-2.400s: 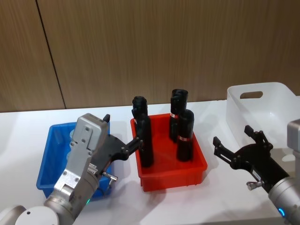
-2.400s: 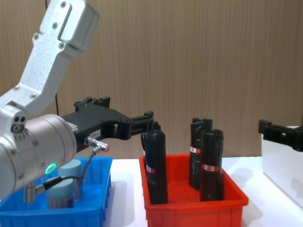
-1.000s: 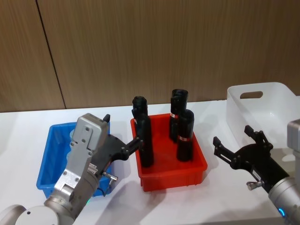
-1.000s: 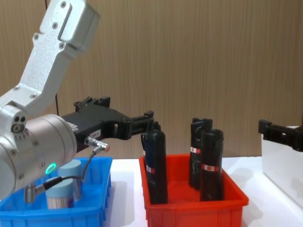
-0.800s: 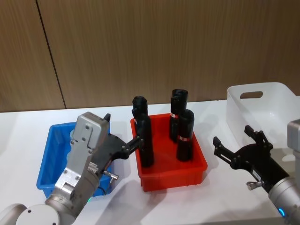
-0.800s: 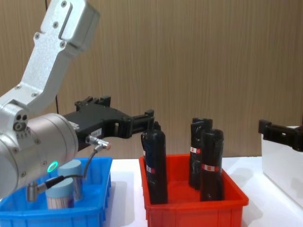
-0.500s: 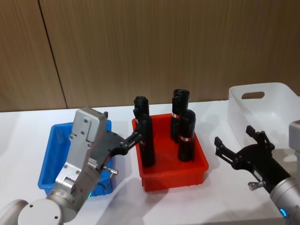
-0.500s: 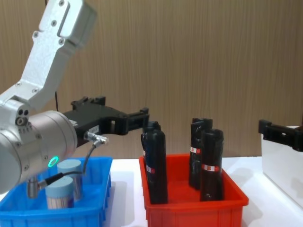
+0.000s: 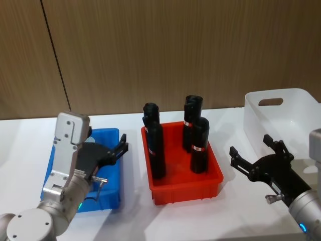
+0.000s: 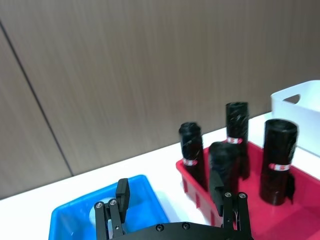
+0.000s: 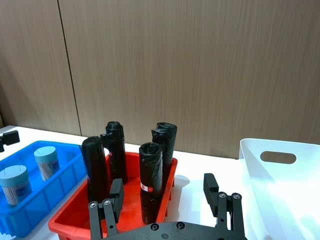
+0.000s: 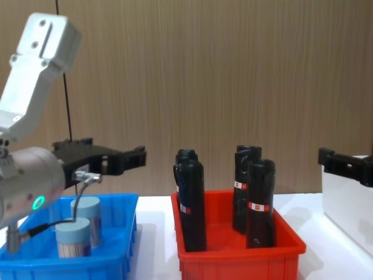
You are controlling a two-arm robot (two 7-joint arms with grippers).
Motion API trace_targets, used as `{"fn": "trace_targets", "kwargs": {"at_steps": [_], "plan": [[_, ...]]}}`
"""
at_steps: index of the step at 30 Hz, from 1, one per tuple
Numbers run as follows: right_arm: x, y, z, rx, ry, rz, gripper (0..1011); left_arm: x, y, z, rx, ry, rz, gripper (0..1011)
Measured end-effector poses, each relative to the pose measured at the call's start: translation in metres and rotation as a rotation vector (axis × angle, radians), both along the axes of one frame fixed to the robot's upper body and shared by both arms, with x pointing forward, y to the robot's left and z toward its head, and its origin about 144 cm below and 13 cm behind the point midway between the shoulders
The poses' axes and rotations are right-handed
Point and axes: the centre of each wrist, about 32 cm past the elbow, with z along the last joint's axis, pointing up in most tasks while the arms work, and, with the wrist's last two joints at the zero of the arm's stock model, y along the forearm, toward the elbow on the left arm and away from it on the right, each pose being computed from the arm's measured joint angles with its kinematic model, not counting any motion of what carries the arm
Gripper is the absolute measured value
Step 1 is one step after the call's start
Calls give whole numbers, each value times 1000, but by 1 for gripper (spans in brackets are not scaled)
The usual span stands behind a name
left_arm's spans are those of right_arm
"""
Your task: Pick the cotton swabs from the blue box and place them into the white box.
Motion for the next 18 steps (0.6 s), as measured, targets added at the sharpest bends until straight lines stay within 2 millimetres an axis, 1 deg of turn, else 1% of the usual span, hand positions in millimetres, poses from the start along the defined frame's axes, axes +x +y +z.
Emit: {"fn": "trace_targets", "kwargs": {"at_steps": [8,18], "plan": [[0,0,0,0,0,0,1002,4,15,-5,-19,70,42,999],[0,0,0,0,0,0,1002,10,34,-16,-46,155,84,1000]]}}
